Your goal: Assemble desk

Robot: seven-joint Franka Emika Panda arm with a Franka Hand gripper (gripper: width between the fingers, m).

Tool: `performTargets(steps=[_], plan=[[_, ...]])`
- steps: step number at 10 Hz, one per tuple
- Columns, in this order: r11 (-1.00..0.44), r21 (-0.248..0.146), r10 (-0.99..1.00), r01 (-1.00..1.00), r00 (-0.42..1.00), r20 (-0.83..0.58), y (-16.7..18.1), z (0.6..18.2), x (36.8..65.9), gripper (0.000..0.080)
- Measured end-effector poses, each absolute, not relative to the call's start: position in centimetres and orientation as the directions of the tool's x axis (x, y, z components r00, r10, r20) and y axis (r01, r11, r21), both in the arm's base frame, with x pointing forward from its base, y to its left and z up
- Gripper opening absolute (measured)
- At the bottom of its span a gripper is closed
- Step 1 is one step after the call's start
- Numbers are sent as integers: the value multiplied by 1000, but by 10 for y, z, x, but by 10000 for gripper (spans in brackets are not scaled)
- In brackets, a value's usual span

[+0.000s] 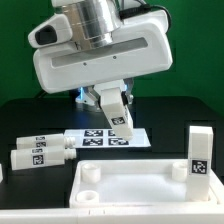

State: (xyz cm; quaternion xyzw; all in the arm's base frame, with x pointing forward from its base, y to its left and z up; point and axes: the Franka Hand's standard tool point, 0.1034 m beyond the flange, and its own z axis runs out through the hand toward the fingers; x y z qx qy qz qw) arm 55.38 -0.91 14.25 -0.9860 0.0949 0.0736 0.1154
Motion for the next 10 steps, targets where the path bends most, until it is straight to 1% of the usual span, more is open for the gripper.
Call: performTargets(steps=[1,2,3,4,5,6,7,8,10], plan=[[-960,-197,-189,-201,979,-76,-13,143,562,285],[-962,-187,-196,-198,980,-29,-15,142,564,285],[-968,-174,-193,-182,980,49,-21,146,584,285],[-976,-160,-170,-150,977,125,-26,154,603,285],[-986,-127,-133,-103,957,258,-33,162,622,285],[-993,-79,-109,-86,924,367,-36,162,625,285],[-993,-73,-115,-95,920,376,-37,157,619,285],[-994,-42,-106,-98,891,441,-44,160,622,285],[-994,-40,-106,-99,894,435,-44,155,621,285]])
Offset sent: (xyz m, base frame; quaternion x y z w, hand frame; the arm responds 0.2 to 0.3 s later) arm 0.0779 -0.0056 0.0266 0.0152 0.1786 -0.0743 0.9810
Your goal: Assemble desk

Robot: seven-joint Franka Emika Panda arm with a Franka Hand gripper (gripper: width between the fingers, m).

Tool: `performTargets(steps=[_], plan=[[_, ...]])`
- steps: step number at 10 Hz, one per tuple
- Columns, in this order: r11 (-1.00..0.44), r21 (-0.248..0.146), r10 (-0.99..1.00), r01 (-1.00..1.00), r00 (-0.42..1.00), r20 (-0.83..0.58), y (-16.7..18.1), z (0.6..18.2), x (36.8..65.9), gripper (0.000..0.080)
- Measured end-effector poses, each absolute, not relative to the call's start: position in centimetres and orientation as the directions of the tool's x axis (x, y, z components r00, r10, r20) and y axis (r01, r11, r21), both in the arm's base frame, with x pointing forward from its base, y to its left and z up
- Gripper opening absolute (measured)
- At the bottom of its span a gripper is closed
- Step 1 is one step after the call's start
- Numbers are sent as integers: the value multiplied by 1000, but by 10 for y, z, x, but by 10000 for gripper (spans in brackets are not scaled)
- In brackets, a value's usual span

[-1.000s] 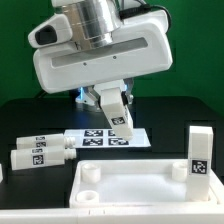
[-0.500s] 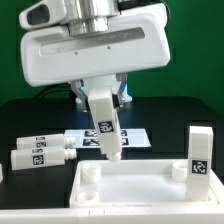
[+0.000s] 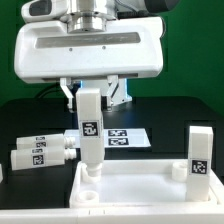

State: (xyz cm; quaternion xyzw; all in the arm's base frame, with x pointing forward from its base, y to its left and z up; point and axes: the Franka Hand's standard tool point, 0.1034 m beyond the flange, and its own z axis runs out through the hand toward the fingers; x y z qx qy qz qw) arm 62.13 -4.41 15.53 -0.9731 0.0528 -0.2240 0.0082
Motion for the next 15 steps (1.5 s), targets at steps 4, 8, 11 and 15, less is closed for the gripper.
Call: performTargets(steps=[4,8,11,15], plan=[[-994,-31,-108,-104,895,434,-51,139,641,285],[-994,-29,-107,-104,904,413,-50,128,633,285],[-994,-28,-110,-108,909,403,-52,125,625,285],[-993,-20,-111,-113,908,405,-54,117,624,285]])
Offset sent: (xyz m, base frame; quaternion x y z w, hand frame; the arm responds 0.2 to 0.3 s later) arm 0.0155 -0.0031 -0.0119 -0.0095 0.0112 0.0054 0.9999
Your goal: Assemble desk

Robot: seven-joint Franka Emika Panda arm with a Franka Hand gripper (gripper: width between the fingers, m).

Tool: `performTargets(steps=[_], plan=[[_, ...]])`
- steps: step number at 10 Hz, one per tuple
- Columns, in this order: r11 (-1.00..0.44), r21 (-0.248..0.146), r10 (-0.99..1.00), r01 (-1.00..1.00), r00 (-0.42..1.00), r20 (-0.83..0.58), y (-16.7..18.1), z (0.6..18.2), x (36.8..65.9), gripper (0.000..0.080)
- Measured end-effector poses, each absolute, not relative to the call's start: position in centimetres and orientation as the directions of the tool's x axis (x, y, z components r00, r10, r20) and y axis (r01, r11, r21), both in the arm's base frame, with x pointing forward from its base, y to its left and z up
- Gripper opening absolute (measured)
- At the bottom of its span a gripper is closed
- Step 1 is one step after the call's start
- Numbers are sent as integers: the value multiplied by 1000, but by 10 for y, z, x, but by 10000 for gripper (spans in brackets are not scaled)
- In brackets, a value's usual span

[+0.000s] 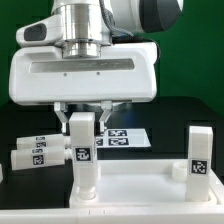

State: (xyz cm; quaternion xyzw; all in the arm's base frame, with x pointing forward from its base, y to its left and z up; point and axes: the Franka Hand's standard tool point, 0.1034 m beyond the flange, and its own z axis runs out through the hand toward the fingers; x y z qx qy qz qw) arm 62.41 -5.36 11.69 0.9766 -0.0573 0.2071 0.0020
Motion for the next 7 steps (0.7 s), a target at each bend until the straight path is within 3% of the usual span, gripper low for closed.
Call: performTargets(steps=[2,6,7], plan=[[-994,-12,-108,-113,909,403,-52,107,623,285],[-993,7,-101,-116,892,440,-53,106,624,285],[-993,7,-101,-116,892,440,-53,106,624,401]])
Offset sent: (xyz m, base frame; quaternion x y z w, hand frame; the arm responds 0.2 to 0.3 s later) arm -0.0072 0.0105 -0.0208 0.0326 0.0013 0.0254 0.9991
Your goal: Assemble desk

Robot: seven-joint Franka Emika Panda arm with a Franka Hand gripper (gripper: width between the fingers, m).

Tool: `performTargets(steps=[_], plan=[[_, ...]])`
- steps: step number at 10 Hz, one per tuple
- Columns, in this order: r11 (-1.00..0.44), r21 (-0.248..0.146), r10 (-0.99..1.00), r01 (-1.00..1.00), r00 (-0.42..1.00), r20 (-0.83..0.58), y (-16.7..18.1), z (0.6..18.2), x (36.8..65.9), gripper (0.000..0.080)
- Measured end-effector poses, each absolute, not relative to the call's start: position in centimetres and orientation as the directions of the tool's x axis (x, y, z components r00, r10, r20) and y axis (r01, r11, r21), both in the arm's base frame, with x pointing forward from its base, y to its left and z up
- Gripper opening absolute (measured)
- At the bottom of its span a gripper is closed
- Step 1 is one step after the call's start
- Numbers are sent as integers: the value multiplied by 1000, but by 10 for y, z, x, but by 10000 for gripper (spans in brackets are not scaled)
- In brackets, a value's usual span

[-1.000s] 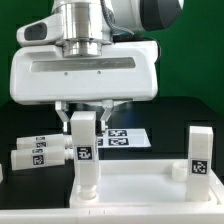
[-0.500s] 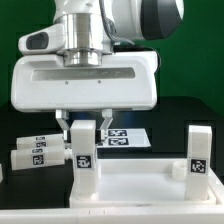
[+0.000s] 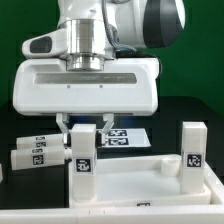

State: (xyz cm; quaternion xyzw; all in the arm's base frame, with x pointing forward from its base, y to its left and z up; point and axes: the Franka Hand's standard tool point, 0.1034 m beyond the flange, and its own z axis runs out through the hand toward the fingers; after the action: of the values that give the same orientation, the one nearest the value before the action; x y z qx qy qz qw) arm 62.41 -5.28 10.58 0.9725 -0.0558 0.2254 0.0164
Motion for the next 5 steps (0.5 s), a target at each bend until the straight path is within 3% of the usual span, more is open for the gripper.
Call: performTargets(steps=[1,3,4,5], plan=[[-993,2,-102,-114,897,429,-52,105,623,401],[-993,-31,-116,-113,915,386,-53,117,633,627],[-992,-46,-127,-118,924,360,-54,119,636,627],[-985,-99,-162,-143,959,234,-50,115,631,645]])
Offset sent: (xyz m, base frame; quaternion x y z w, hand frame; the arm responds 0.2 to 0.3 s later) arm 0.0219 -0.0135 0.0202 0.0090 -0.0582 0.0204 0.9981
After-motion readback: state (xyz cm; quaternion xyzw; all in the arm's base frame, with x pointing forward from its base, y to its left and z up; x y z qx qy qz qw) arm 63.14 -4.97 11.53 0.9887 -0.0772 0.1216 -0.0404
